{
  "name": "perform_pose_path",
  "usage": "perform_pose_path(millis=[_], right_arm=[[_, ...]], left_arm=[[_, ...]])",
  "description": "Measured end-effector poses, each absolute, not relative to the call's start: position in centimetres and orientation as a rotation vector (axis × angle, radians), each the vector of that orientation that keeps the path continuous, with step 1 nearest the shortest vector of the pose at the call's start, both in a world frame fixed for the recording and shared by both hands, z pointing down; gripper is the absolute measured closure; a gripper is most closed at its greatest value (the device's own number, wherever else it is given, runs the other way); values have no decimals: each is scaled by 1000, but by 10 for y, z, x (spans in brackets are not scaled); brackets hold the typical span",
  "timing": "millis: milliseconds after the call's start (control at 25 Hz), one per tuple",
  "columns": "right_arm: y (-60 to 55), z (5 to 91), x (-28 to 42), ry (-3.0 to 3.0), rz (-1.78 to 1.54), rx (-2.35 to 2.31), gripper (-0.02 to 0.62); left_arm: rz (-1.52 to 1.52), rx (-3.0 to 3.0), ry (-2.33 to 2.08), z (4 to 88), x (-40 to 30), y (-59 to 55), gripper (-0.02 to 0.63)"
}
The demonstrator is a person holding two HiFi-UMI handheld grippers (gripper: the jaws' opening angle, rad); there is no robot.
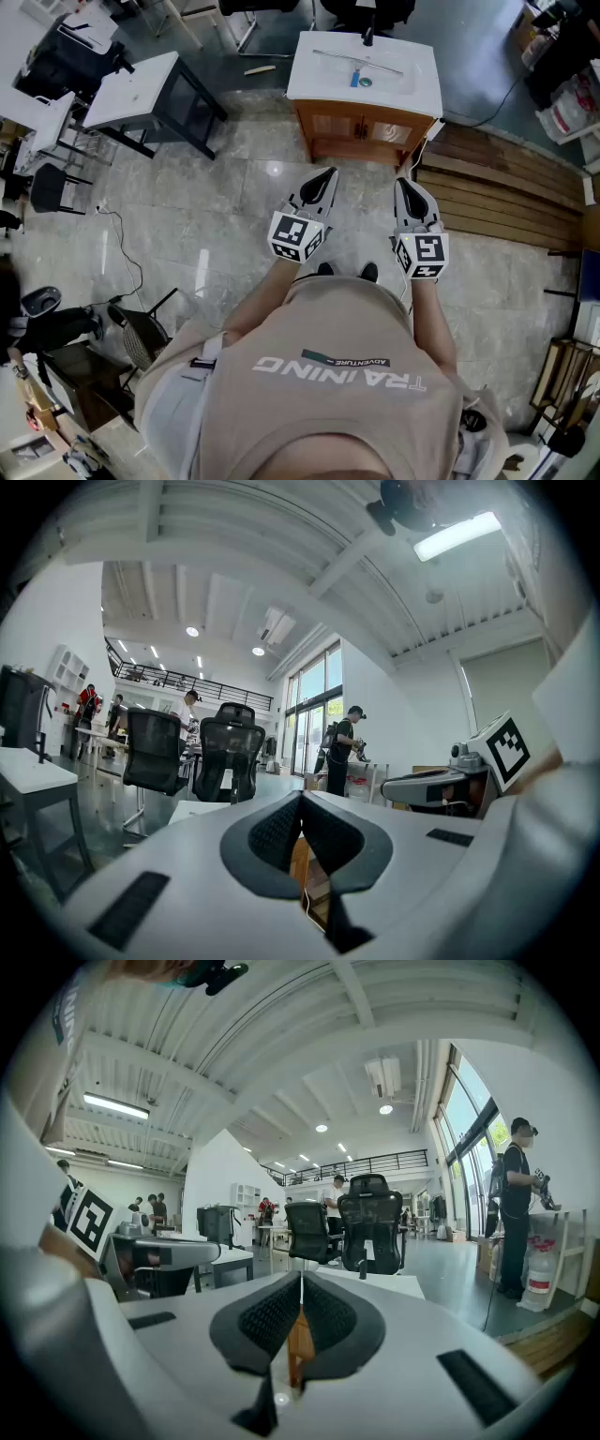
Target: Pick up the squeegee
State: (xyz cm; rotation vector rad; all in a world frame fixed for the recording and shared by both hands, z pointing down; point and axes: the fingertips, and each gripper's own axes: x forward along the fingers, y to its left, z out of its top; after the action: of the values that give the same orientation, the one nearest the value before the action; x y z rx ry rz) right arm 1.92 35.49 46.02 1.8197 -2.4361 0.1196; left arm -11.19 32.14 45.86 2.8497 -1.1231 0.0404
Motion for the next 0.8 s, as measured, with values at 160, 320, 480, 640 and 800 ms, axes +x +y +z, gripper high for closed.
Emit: perform_pose_path(millis=[160, 320, 480, 640, 800], right_arm=[[350, 463, 7, -2427, 128, 1823, 560], [347, 461, -2, -2425, 134, 1856, 560], [350, 468, -3, -2398, 147, 1886, 560], [346, 477, 0, -2370, 180, 1920, 560], [332, 480, 3, -2366, 187, 1903, 560]], left_arm=[[54, 2848, -1111, 463, -124, 315, 594], [51, 2859, -1101, 465, -137, 307, 594], [57, 2842, -1096, 475, -144, 302, 594], [64, 2835, -1091, 480, -148, 297, 594], [89, 2814, -1094, 488, -146, 285, 594]])
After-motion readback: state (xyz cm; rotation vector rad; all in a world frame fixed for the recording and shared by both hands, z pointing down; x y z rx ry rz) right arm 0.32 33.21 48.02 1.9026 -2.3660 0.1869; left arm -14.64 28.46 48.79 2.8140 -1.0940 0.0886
